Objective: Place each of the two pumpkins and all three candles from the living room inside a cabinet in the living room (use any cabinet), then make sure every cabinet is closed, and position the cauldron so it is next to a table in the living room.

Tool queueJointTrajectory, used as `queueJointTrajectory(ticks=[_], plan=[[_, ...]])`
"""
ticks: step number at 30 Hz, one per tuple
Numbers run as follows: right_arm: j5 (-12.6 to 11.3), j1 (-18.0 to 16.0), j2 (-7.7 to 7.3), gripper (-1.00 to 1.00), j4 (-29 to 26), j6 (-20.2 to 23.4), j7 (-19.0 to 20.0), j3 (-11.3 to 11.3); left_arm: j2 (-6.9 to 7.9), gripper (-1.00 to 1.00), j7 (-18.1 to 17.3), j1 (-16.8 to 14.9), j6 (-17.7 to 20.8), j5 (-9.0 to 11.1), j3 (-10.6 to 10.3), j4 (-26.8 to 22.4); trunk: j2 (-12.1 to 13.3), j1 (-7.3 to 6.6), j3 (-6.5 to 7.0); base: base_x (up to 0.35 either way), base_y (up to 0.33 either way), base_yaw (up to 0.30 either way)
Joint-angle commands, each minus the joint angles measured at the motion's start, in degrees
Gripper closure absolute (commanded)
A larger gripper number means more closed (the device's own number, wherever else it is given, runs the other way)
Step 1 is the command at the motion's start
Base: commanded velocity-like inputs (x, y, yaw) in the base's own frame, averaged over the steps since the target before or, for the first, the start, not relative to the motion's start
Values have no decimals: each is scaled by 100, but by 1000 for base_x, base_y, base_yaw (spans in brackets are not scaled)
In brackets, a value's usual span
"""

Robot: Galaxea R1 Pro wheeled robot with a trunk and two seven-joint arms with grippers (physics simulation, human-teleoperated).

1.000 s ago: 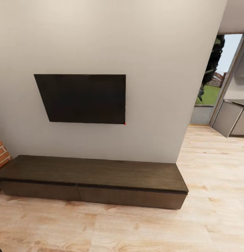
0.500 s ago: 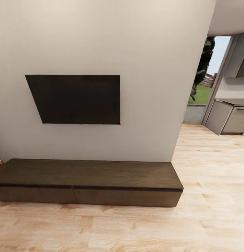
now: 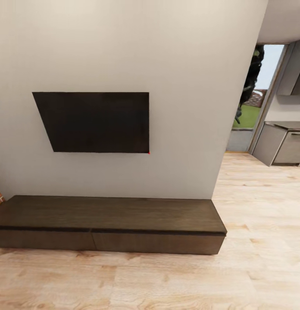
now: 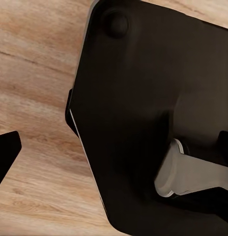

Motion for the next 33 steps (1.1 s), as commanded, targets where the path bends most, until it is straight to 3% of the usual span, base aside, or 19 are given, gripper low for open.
queueJointTrajectory(ticks=[1,33], plan=[[13,-7,-1,-100,17,-35,1,8,-1,-100,5,2,-8,16,8,-10,-10,3,-10,0,12,0],[16,-7,12,-100,17,-48,8,10,-19,-100,5,2,-166,-27,0,0,-10,3,-10,65,49,0]])
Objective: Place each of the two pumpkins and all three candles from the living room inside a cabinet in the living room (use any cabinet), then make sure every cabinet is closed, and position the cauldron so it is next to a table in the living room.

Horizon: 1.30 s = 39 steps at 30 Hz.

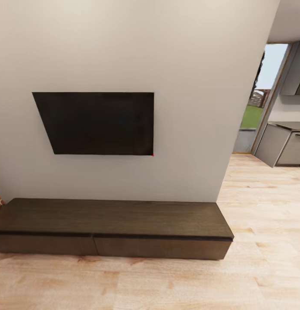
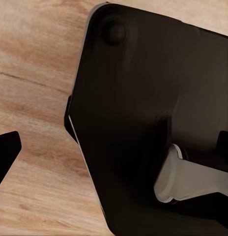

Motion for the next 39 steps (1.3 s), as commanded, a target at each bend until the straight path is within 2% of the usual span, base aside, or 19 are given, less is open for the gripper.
queueJointTrajectory(ticks=[1,19,27,31,32,36,39], plan=[[13,-7,0,-100,17,-35,2,9,-5,-100,5,2,-8,11,8,-10,-10,4,-10,64,29,0],[13,-7,6,-100,-3,-20,-25,7,-4,-100,-51,-12,9,5,18,-72,-10,4,-38,4,2,-21],[0,-7,6,-100,-65,38,25,-9,-26,-100,-117,-80,138,16,22,-740,-10,4,-38,0,0,0],[-75,-30,-10,-100,-244,90,63,-36,-5,-100,-563,-98,470,17,12,-1074,-10,4,-38,0,0,0],[-89,-44,-11,-100,-425,144,70,-47,5,-100,-773,-100,669,19,11,-1226,-10,4,-38,0,0,0],[-117,-64,-14,-100,-1369,846,108,-85,33,-100,-1463,-103,1720,25,15,-1926,-10,4,-38,0,0,0],[-208,-67,-14,-100,-1884,1299,293,-92,40,-100,-1683,-103,2061,36,17,-2221,-10,4,-38,0,0,0]])
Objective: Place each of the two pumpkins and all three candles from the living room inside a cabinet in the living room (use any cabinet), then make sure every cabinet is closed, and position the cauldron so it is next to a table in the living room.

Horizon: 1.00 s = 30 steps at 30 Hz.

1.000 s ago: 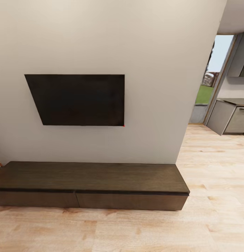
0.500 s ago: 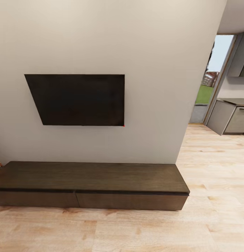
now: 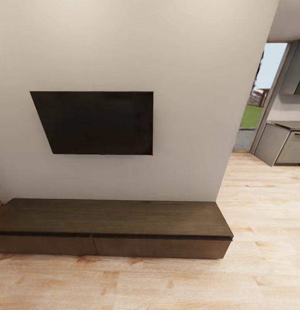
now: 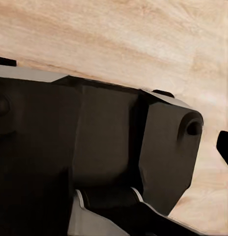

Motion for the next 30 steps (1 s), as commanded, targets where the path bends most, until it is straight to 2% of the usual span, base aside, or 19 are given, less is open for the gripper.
queueJointTrajectory(ticks=[1,5,7,11,14,18,20,22,24,26,29,30], plan=[[-98,-3,-2,-100,-160,109,122,-1,-2,-100,-70,4,128,56,14,-85,-11,3,-12,0,0,0],[-468,-4,-6,-100,-598,421,332,4,-2,-100,-277,4,311,69,23,-327,-11,3,-12,0,0,0],[-570,-4,-9,-100,-810,548,361,5,-3,-100,-405,4,502,73,21,-497,-11,3,-12,0,0,0],[-826,-4,-4,-100,-1421,922,390,3,-7,-100,-858,4,1208,77,13,-1042,-11,3,-12,0,0,0],[-1131,-4,-8,-100,-1828,1161,398,5,-3,-100,-1149,4,1527,77,17,-1376,-11,3,-12,0,0,0],[-1534,-4,-12,-100,-2315,1418,402,5,-23,-100,-1373,4,1765,79,19,-1699,-11,3,-12,0,0,0],[-1701,-4,-19,-100,-2562,1606,406,2,-35,-100,-1432,4,1981,81,15,-1930,-11,3,-12,0,0,0],[-1935,-4,-50,-100,-2925,1913,421,-1,-60,-100,-1472,4,2353,83,9,-2279,-11,3,-12,0,0,0],[-2131,-4,-108,-100,-3197,2123,492,-2,-76,-100,-1489,4,2595,86,5,-2566,-11,3,-12,0,0,0],[-2445,-4,-270,-100,-3532,2354,653,-7,-85,-100,-1533,4,2822,97,3,-2910,-11,3,-12,0,0,0],[-3227,-4,-598,-100,-3966,2711,875,-33,-93,-100,-1817,-31,3142,102,-5,-3346,-11,3,-12,0,0,0],[-3384,-4,-646,-100,-4012,2755,896,-50,-95,-100,-1880,-46,3205,102,-5,-3408,-11,3,-12,0,0,0]])
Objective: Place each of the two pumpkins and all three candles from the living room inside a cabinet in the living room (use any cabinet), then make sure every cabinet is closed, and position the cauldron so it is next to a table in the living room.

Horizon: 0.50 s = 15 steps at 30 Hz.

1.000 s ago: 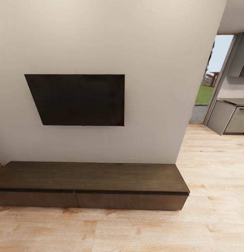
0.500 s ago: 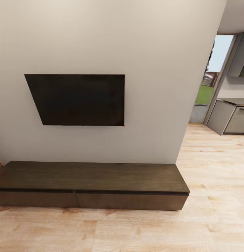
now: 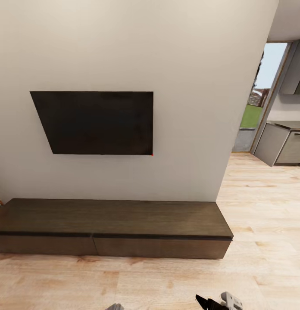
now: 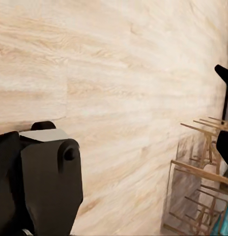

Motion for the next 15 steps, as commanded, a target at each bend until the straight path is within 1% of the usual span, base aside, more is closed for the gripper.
queueJointTrajectory(ticks=[1,2,3,5,6,8,9,11,12,13,15], plan=[[-495,-3,-122,-100,-95,120,49,-66,-6,-100,-210,-51,237,16,8,-174,-12,4,-12,0,0,0],[-761,-3,-183,-100,-128,152,67,-109,-7,-100,-351,-92,370,16,8,-265,-12,4,-12,0,0,0],[-885,-3,-208,-100,-140,164,73,-133,-8,-100,-420,-117,432,16,8,-300,-12,4,-12,0,0,0],[-1317,-3,-281,-100,-168,191,94,-250,-12,-100,-681,-222,602,16,13,-384,-12,4,-12,0,0,0],[-1405,-3,-292,-100,-172,195,100,-277,-13,-100,-744,-244,626,17,13,-396,-12,4,-12,0,0,0],[-1650,-6,-317,-100,-187,199,141,-348,-28,-100,-993,-294,683,17,15,-423,-12,4,-12,0,0,0],[-1730,-8,-324,-100,-190,200,221,-368,-34,-100,-1114,-307,694,17,15,-425,-12,4,-12,0,0,0],[-1823,-13,-330,-100,-194,201,558,-390,-40,-100,-1316,-320,699,15,16,-396,-12,4,-12,0,0,0],[-1838,-20,-331,-100,-193,201,687,-393,-41,-100,-1352,-322,697,16,16,-391,-12,4,-12,0,0,0],[-1860,-40,-333,-100,-191,201,907,-397,-42,-100,-1403,-325,691,16,16,-379,-12,4,-12,0,0,0],[-1884,-165,-334,-100,-192,215,1222,-402,-43,-100,-1457,-324,666,16,16,-360,-12,4,-12,0,0,0]])
